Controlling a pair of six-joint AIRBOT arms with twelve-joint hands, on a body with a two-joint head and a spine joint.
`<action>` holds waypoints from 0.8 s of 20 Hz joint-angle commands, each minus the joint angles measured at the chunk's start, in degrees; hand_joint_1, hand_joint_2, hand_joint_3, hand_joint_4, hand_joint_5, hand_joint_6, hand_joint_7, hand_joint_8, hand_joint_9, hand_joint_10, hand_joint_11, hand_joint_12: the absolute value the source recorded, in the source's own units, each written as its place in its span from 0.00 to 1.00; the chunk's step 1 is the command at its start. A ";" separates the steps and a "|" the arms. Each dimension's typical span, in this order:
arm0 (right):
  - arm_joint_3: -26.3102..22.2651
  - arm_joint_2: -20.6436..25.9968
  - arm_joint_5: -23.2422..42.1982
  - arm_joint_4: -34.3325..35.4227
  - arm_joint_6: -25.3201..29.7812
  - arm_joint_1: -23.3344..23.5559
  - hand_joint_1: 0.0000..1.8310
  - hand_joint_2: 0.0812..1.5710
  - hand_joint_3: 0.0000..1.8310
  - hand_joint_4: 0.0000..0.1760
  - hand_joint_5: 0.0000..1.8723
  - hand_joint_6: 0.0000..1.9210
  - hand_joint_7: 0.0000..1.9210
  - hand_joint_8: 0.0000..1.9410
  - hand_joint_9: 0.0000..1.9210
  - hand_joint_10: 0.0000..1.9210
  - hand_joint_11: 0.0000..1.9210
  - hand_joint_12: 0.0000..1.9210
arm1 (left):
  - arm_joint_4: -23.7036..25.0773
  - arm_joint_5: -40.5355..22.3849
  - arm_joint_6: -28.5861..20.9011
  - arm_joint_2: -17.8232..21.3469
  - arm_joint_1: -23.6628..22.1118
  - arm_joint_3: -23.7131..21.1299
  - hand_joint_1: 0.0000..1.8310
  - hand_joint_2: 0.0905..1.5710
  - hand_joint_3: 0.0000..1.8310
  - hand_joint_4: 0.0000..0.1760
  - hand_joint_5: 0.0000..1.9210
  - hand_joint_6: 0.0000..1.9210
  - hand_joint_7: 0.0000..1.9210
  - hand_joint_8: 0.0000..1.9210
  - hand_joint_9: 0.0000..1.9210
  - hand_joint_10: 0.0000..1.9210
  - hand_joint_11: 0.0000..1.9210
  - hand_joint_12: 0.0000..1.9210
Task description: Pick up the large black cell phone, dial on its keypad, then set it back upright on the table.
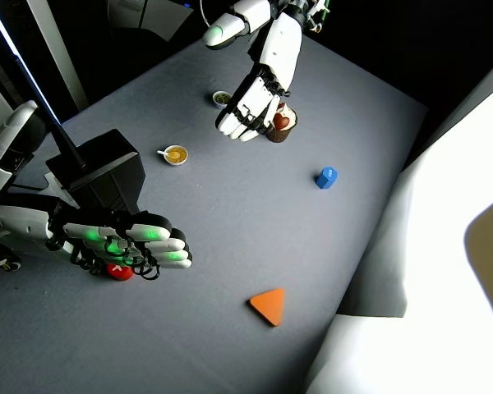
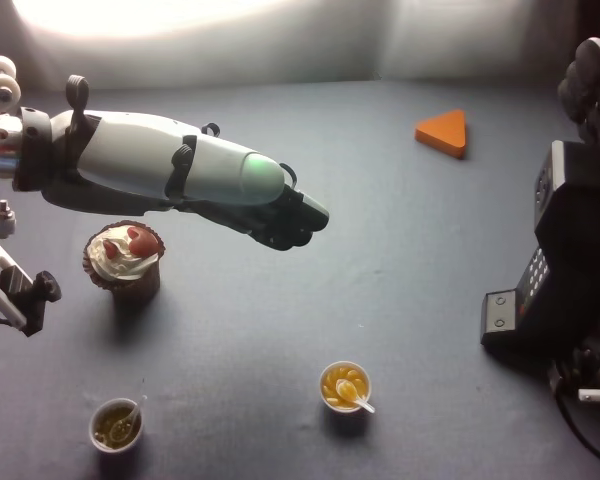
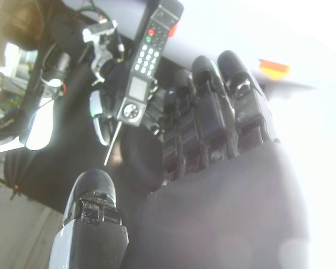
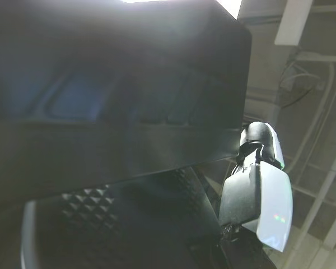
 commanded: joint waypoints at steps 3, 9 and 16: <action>-0.56 1.30 7.12 -1.29 0.68 -0.17 0.06 0.58 0.00 0.41 0.00 0.00 0.00 0.00 0.00 0.00 0.00 0.00 | -4.26 -2.12 -0.38 0.37 -1.51 -0.16 0.00 0.72 0.00 0.00 0.19 0.00 0.21 0.00 0.20 0.00 0.00 0.37; -1.65 3.46 7.12 -1.29 0.72 -0.17 0.07 0.58 0.00 0.39 0.00 0.00 0.00 0.00 0.00 0.00 0.00 0.00 | -4.25 -2.06 -0.35 0.35 -1.37 -0.22 0.00 0.72 0.00 0.00 0.19 0.00 0.21 0.00 0.20 0.00 0.00 0.38; -4.57 8.02 7.12 -2.96 1.22 -0.16 0.06 0.59 0.00 0.30 0.00 0.00 0.00 0.00 0.00 0.00 0.00 0.00 | -4.24 -2.06 -0.26 0.43 -1.23 -0.22 0.00 0.72 0.00 0.00 0.19 0.00 0.22 0.00 0.20 0.00 0.00 0.39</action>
